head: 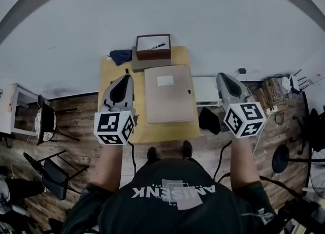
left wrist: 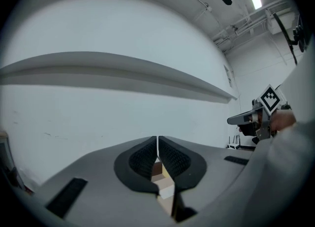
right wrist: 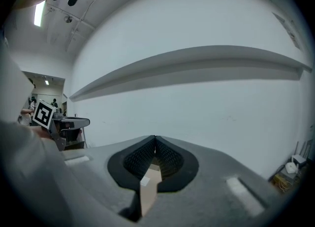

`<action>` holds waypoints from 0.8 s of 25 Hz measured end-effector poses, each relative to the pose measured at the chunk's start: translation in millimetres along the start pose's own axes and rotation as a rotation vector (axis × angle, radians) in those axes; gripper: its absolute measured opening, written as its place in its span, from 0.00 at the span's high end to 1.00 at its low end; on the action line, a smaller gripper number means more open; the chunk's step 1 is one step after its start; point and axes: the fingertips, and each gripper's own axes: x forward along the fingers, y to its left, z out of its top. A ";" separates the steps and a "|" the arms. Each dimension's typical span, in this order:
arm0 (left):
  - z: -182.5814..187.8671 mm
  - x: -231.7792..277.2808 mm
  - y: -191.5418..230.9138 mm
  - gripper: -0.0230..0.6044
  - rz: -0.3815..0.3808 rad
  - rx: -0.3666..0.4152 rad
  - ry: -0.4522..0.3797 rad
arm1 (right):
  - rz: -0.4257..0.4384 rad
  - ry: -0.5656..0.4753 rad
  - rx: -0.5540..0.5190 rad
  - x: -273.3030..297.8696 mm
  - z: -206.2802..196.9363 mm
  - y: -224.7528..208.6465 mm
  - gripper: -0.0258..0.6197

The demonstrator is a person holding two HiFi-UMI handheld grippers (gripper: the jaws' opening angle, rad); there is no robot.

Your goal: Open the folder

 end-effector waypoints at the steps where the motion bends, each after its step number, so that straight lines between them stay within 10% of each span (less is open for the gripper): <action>1: -0.1 0.3 -3.3 0.96 0.011 -0.004 0.002 | 0.011 -0.001 -0.001 1.3 0.4 -4.6 0.96; 11: 8.3 7.1 -20.7 0.96 0.089 -0.009 -0.011 | 0.132 -0.028 -0.007 25.4 10.7 -29.6 0.91; 20: -7.7 12.9 -20.0 0.65 0.082 0.016 0.045 | 0.210 0.009 -0.018 47.8 4.7 -29.5 0.63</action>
